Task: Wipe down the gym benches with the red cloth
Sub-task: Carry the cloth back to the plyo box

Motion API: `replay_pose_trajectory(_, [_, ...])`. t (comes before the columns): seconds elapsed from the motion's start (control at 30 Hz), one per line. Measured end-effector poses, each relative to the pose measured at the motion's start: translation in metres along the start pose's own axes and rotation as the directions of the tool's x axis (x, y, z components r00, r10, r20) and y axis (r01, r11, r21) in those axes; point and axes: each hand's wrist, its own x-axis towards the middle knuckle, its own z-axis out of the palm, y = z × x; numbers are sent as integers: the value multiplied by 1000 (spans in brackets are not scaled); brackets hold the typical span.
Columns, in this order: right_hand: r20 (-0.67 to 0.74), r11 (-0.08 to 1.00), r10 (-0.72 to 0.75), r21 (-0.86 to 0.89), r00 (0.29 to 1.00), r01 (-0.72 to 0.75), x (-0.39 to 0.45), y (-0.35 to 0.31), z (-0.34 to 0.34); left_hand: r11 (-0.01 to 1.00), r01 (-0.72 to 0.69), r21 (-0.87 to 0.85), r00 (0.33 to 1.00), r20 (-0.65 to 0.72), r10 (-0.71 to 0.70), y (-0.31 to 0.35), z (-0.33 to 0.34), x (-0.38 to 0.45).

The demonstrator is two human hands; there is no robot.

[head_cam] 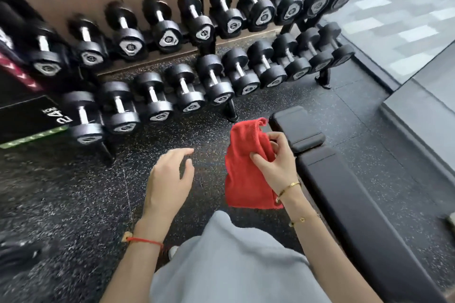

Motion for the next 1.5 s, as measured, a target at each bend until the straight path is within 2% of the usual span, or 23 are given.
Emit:
replay_pose_trajectory(0.23, [151,995,-93,51,984,86,-32,-47,150,985,156,73,982,-122,-146,-120,-106,-35])
replay_pose_trajectory(0.43, [315,992,-112,92,942,87,-65,-81,258,947,304,100,938,-207,-279,-202,-174,-69])
replay_pose_trajectory(0.73, [559,989,-148,91,816,117,-75,-126,394,868,497,9,811,-360,-461,-293,-232,-94])
replay_pose_trajectory(0.97, [680,986,-165,88,714,144,-44,-167,529,783,622,-13,694,-454,-559,-381,-283,-61])
replay_pose_trajectory(1.3, [756,967,-253,181,604,179,11,-274,753,718,695,-51,576,-559,-597,-516,-416,30])
replay_pose_trajectory(1.5, [806,964,-241,137,541,226,17,-320,863,669,736,-107,500,-580,-643,-596,-473,58])
